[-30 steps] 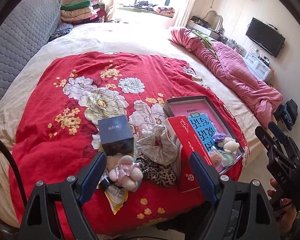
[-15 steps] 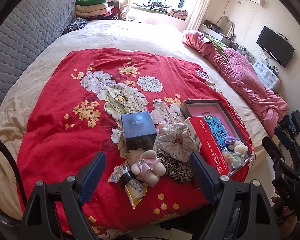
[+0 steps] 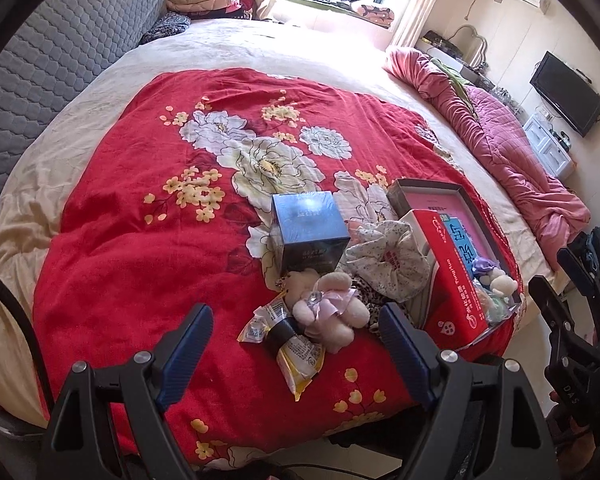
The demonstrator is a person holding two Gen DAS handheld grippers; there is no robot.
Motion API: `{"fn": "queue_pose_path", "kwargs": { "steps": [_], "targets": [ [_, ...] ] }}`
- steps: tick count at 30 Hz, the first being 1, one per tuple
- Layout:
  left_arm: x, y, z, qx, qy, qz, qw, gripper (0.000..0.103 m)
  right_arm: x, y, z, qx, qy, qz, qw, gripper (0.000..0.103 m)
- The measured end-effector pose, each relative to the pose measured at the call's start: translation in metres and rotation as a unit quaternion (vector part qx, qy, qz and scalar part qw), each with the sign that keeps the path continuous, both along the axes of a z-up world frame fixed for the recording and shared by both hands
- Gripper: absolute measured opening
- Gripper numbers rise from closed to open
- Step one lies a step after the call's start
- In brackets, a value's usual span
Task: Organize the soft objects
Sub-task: 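Reach the left tool to the yellow snack bag while the right tool reaches the floral scrunchie, then close the left tool on the snack bag's black band while the right tool grips the floral scrunchie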
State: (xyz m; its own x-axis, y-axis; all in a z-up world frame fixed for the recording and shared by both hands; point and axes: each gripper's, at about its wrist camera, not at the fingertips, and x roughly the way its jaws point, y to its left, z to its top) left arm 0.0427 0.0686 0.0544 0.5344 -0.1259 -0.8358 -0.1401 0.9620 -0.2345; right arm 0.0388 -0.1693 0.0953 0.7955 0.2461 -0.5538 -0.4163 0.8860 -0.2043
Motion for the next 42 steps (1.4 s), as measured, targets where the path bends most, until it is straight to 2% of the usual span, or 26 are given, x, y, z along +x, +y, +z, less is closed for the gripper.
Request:
{"fn": "queue_pose_path", "kwargs": {
  "steps": [10,25,32,42],
  "targets": [
    [0.001,0.001,-0.048,-0.008,0.048,-0.007,0.9988,0.084,0.006,0.026,-0.038,-0.038,0.032,0.025,0.998,0.072],
    [0.01,0.0,-0.099,-0.039,0.086,-0.012,0.9955,0.084,0.025,0.049,-0.078,-0.084,0.05,0.044,0.994,0.072],
    [0.016,0.008,-0.114,-0.067,0.095,0.003,0.9932,0.084,0.045,0.065,-0.09,-0.14,0.027,0.043,0.989,0.072],
    [0.022,0.008,-0.121,-0.089,0.097,-0.001,0.9913,0.084,0.069,0.102,-0.118,-0.228,0.009,0.078,0.97,0.072]
  ]
}}
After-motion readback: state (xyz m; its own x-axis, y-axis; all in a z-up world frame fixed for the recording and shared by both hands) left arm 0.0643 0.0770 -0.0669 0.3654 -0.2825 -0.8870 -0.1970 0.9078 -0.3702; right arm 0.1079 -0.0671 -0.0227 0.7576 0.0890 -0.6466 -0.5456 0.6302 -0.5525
